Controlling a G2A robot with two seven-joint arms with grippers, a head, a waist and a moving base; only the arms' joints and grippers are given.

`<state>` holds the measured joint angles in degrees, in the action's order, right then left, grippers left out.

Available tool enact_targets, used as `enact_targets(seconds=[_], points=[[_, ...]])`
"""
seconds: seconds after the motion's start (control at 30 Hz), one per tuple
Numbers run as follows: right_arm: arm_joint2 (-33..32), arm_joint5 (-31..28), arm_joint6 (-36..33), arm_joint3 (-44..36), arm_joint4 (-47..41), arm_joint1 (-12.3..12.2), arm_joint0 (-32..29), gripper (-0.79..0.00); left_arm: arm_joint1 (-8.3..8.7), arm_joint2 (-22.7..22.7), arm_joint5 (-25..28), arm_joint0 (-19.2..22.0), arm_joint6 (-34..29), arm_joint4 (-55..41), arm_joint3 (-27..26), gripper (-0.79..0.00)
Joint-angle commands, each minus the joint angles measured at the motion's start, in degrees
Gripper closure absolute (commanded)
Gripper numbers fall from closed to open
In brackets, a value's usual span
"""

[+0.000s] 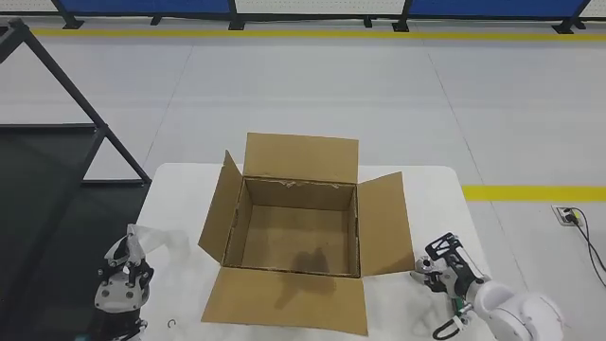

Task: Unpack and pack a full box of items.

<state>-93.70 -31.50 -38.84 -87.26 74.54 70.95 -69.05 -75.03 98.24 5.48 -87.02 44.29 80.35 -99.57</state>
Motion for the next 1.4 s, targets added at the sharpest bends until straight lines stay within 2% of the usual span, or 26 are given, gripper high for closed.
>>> enact_targets(seconds=[0.0,0.27,0.47,0.63,0.77,0.97,1.17,1.3,1.37], points=[[0.4,0.2,-0.1,0.1,-0.1,-0.1,0.0,0.0,0.0,-0.2,0.0,0.2,-0.1,0.1,0.3,0.0],[0.3,0.9,1.8,0.2,-2.9,-0.5,0.1,0.0,0.04,-0.3,-0.2,0.8,-0.1,0.1,1.1,0.0],[-2.1,1.5,3.7,-3.3,-6.3,-1.0,-0.9,0.0,0.08,-0.1,-0.2,1.0,0.0,-0.1,1.3,0.0],[-4.4,4.8,5.3,-8.5,-8.8,-1.3,-2.4,0.0,0.13,0.0,-0.1,1.1,0.0,-0.2,1.4,0.0],[-5.9,9.8,5.8,-13.5,-11.5,-1.3,-3.2,0.0,0.17,0.1,0.1,1.2,0.1,-0.3,1.4,0.0],[-6.2,17.5,7.5,-26.4,-18.0,-1.0,-5.3,0.0,0.2,0.4,0.2,1.2,0.2,-0.9,1.4,0.0],[2.1,23.0,6.3,-36.5,-16.3,-0.5,-4.1,0.0,0.23,1.0,0.2,0.8,0.8,-1.7,1.5,0.0],[11.0,26.4,4.7,-37.0,-12.8,0.0,-0.4,0.0,0.23,1.5,0.3,0.4,1.4,-2.5,1.8,0.0],[11.0,26.4,4.7,-37.0,-12.8,0.0,-0.4,0.0,0.25,1.8,0.3,0.2,1.5,-2.8,1.8,0.0]])
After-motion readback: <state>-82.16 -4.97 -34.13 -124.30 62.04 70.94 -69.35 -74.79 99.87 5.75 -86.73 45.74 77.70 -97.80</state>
